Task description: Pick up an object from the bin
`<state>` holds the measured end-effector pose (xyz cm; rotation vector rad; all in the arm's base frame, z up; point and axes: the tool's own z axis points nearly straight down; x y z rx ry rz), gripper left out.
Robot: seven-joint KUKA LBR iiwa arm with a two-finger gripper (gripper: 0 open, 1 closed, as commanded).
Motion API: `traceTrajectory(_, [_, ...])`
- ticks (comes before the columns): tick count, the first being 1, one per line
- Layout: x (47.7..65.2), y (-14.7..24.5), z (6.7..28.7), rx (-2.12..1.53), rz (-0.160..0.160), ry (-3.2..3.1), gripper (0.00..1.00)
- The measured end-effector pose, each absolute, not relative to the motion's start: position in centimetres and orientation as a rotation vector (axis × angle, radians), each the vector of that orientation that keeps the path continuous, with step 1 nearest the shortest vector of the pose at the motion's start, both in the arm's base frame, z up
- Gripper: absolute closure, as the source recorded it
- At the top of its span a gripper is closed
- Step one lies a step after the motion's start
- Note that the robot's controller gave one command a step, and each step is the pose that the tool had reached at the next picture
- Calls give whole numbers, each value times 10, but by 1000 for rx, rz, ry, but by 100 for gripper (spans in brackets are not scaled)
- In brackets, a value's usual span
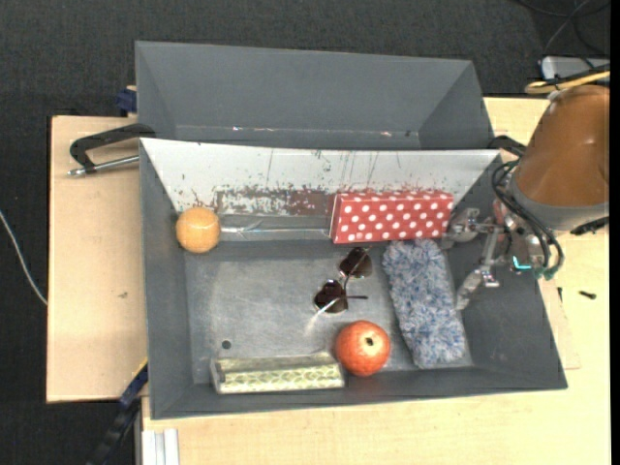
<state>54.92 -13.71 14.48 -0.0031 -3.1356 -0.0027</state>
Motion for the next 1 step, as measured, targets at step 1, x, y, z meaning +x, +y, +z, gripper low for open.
traceTrajectory(1, [551, -137, 149, 1, 0, -3143, 0])
